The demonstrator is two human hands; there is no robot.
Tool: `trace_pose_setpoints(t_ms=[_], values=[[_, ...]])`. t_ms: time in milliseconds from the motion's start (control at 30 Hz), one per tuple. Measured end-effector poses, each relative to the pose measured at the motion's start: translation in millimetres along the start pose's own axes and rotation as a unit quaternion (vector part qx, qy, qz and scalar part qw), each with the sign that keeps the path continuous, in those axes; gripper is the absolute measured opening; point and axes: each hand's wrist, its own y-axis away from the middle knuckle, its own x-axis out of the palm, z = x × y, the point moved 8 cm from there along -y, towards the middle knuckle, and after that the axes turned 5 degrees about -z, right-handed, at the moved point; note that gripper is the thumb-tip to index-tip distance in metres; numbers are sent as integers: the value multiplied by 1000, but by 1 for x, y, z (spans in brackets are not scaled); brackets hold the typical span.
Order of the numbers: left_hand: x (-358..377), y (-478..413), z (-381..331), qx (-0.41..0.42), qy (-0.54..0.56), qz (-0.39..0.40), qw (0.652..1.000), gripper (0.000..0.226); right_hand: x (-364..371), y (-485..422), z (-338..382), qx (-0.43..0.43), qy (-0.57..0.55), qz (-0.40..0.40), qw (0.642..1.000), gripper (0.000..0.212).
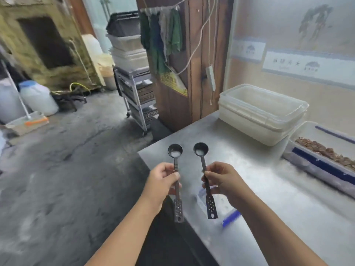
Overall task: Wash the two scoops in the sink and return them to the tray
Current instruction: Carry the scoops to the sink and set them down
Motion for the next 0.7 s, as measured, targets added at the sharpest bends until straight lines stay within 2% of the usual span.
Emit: trace_pose_setpoints(t_ms=[133,300,567,700], values=[[-98,43,2,-2,25,-113,993,14,103,6,1,-3,30,114,993,9],[-219,102,11,-4,60,-238,969,13,241,31,-3,-3,66,253,965,14],[-413,198,45,5,108,-393,913,13,461,95,-25,-26,152,386,909,17],[-503,250,56,14,118,-457,882,14,567,142,-39,-29,173,445,878,12]])
